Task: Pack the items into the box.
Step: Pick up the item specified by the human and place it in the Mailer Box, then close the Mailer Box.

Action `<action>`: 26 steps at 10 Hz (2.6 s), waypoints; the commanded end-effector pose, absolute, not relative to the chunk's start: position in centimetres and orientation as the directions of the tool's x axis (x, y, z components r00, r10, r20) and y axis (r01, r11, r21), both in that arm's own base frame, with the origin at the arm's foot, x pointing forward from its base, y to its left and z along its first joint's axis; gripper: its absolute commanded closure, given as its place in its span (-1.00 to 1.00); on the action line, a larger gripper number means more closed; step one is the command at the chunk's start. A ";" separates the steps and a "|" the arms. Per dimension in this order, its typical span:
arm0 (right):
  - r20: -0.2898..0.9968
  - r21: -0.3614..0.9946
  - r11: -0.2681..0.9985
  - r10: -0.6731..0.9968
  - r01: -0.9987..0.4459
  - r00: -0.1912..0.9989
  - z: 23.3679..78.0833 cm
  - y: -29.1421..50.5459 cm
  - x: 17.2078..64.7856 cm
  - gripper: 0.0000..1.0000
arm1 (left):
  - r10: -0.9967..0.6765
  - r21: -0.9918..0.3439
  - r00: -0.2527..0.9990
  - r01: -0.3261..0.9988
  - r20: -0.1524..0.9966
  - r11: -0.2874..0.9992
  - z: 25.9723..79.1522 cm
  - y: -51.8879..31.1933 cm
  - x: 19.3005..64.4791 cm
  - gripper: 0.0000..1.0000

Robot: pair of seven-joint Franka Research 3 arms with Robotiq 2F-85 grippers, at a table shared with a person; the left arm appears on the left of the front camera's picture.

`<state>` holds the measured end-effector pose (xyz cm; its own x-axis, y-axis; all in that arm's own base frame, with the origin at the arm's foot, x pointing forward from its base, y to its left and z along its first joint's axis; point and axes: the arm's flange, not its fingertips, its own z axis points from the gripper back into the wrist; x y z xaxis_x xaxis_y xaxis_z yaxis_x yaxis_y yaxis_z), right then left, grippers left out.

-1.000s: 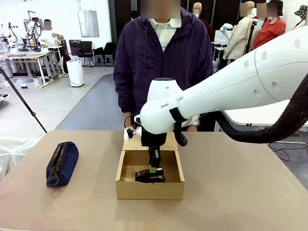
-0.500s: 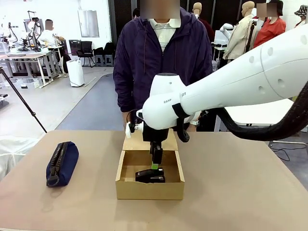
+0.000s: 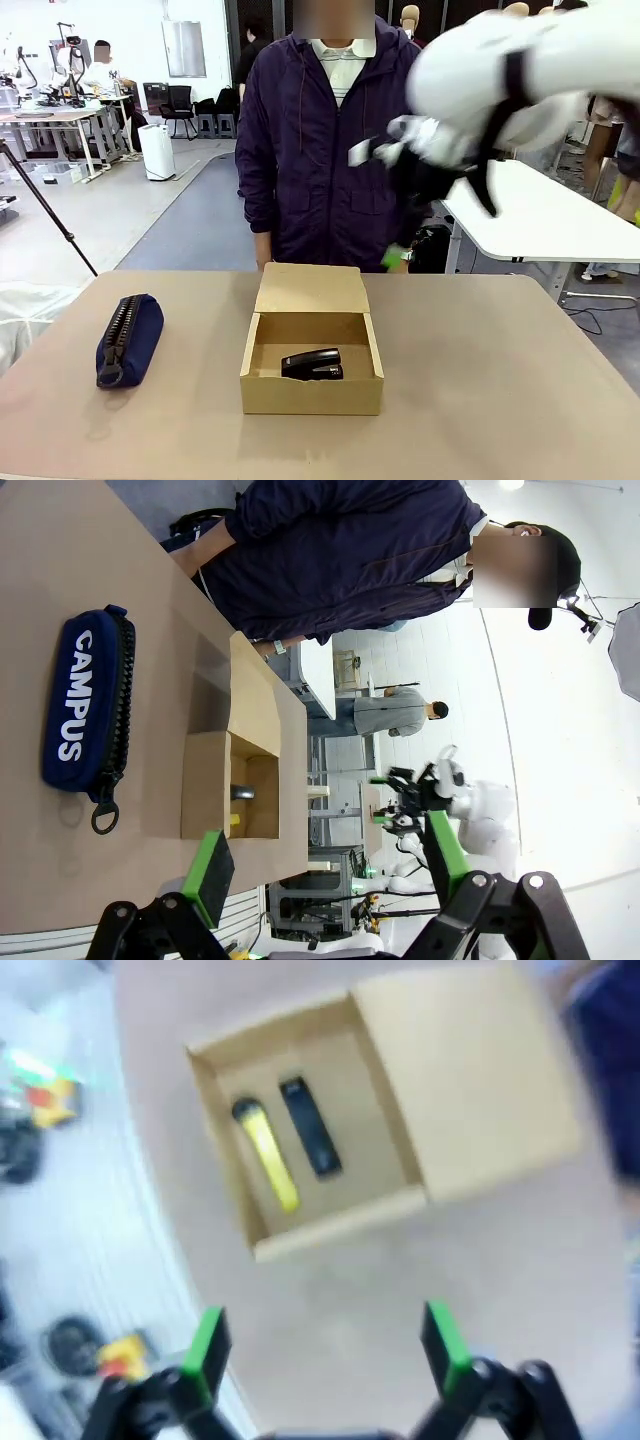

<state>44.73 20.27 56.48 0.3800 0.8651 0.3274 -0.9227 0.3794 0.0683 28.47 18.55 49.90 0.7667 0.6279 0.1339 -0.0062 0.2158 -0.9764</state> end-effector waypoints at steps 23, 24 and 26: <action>0.531 0.834 0.280 -0.173 -0.475 0.830 46.9 -12.8 30.9 -1.00 | 0.630 -0.979 0.765 0.005 0.134 0.202 50.1 18.4 28.4 -1.00; 0.531 0.834 0.280 -0.173 -0.475 0.830 46.9 -12.8 30.9 -1.00 | 0.630 -0.979 0.765 0.005 0.134 0.202 50.1 18.4 28.4 -1.00; 0.531 0.834 0.280 -0.173 -0.475 0.830 46.9 -12.8 30.9 -1.00 | 0.630 -0.979 0.765 0.005 0.134 0.202 50.1 18.4 28.4 -1.00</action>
<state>30.64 -12.79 46.61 0.8468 -0.1645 0.5058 -0.4475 0.2936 0.8447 28.46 18.54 49.92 0.7667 0.6278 0.1344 -0.0057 0.2159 -0.9764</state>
